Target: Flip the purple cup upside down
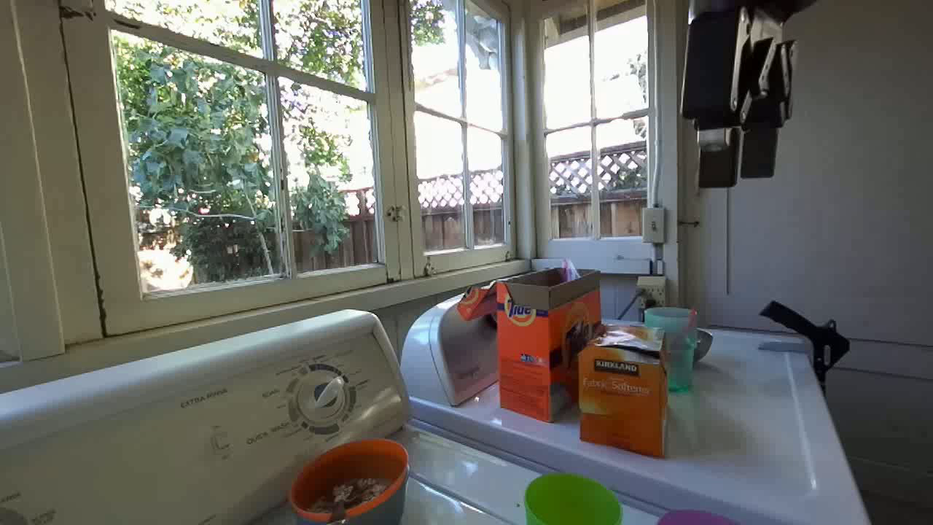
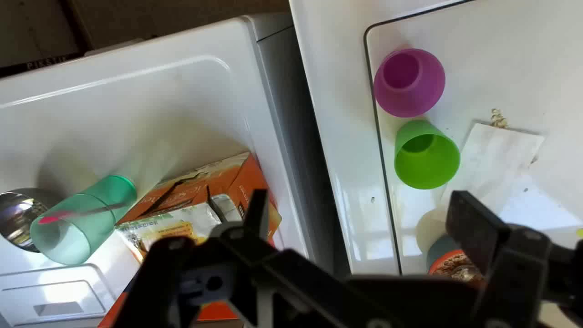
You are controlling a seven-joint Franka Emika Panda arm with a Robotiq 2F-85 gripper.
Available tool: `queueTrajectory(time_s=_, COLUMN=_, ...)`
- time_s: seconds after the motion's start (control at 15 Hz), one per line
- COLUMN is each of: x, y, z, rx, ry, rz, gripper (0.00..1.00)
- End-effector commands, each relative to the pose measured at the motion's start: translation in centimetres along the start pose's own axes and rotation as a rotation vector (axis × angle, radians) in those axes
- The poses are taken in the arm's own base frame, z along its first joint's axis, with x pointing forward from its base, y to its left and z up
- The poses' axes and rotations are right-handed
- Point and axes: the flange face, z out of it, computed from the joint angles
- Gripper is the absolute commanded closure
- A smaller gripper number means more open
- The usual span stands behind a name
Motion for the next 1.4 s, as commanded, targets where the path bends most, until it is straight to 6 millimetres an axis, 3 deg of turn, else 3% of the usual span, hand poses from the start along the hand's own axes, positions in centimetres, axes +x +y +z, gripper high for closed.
queueTrajectory(time_s=0.0, x=0.0, y=0.0, z=0.0, rx=0.000, ry=-0.001, rz=0.000, gripper=0.00)
queueTrajectory(time_s=0.4, x=0.0, y=0.0, z=0.0, rx=0.000, ry=-0.001, rz=0.000, gripper=0.00)
queueTrajectory(time_s=0.6, x=1.1, y=0.6, z=1.3, rx=0.064, ry=-0.065, rz=0.084, gripper=0.00)
queueTrajectory(time_s=1.0, x=2.9, y=2.1, z=5.9, rx=0.212, ry=-0.216, rz=0.306, gripper=0.00)
queueTrajectory(time_s=1.33, x=3.6, y=1.8, z=10.8, rx=0.325, ry=-0.357, rz=0.469, gripper=0.00)
